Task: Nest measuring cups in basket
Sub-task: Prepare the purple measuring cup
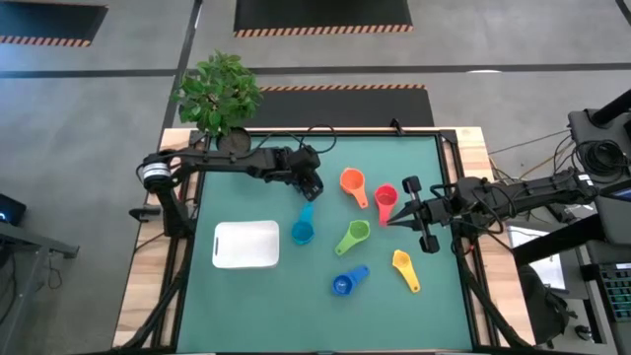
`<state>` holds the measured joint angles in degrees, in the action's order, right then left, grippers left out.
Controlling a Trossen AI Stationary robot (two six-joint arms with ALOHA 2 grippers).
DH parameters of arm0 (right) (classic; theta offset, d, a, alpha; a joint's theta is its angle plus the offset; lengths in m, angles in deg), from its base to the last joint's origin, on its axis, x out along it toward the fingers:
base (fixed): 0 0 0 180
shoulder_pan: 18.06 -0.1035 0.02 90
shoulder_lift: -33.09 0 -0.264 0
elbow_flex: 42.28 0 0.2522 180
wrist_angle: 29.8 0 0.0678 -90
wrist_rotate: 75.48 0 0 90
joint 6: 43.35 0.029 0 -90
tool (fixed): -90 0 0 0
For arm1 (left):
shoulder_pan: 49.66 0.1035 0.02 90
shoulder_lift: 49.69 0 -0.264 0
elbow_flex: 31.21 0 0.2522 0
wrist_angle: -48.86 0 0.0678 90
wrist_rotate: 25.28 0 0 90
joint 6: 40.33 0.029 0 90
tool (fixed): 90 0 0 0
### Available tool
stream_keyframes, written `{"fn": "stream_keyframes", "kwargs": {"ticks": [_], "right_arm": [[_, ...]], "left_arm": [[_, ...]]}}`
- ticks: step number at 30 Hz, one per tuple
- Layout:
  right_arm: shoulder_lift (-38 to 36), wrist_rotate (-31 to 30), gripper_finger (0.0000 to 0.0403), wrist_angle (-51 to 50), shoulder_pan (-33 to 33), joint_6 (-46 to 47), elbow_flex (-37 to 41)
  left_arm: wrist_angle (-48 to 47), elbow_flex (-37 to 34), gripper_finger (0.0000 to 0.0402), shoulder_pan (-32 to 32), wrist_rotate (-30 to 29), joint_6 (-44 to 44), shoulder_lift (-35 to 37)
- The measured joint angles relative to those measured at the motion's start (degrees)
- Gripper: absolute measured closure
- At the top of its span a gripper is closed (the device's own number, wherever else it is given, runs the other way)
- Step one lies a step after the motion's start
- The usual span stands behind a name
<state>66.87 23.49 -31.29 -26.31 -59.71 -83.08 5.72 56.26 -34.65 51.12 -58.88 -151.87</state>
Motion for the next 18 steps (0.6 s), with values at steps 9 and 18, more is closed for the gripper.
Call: {"fn": "stream_keyframes", "kwargs": {"ticks": [9,18], "right_arm": [[0.06,-0.02,0.0394,-0.01,0.00,-0.13,0.00],[0.06,-0.04,0.0394,-0.03,0.00,-0.15,0.00]], "left_arm": [[2.05,0.31,0.0197,-0.96,0.76,-0.47,-4.87],[2.93,0.48,0.0197,-1.03,0.63,-0.27,-7.60]]}}
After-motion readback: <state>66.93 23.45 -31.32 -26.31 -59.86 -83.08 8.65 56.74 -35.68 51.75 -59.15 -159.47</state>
